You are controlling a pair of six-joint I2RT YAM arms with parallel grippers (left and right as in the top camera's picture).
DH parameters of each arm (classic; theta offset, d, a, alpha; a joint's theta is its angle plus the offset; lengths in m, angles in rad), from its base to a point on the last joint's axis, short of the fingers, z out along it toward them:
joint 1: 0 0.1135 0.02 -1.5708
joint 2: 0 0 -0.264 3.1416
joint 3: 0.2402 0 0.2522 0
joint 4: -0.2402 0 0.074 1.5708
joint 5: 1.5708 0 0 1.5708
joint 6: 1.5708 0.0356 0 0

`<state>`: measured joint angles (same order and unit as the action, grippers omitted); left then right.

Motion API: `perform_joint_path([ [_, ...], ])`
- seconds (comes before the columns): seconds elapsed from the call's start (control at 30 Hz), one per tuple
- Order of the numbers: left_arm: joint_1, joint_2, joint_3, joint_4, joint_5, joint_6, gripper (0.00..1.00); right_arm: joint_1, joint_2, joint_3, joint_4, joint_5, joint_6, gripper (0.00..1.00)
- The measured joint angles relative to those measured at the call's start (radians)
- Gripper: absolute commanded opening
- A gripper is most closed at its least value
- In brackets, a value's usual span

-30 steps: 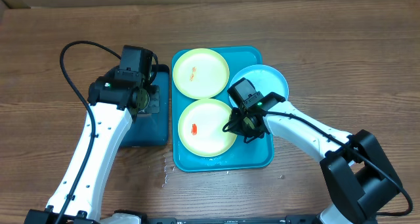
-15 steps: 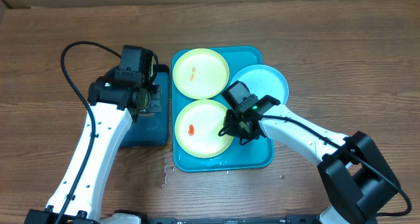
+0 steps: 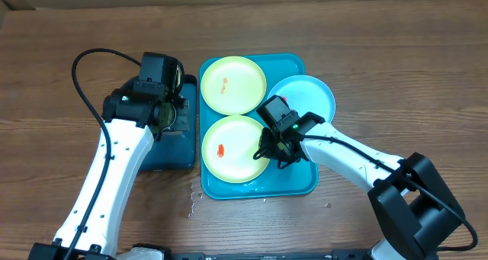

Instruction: Clean dirty plates on tray and stack at the side

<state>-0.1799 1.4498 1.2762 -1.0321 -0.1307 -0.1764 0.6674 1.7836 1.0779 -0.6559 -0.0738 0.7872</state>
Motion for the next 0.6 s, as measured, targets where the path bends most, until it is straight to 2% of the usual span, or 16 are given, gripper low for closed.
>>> perform_joint_path([
  [0.1, 0.0, 0.0, 0.0, 0.0, 0.007, 0.0, 0.04, 0.0, 0.0, -0.015, 0.003, 0.0, 0.008, 0.04],
  [0.33, 0.018, 0.0, 0.0, 0.024, 0.039, 0.008, 0.04, 0.0, 0.0, -0.02, 0.01, 0.0, 0.02, 0.04],
  [0.6, 0.154, 0.003, 0.0, 0.066, 0.192, 0.061, 0.04, 0.0, 0.0, -0.02, 0.02, 0.013, 0.024, 0.04],
])
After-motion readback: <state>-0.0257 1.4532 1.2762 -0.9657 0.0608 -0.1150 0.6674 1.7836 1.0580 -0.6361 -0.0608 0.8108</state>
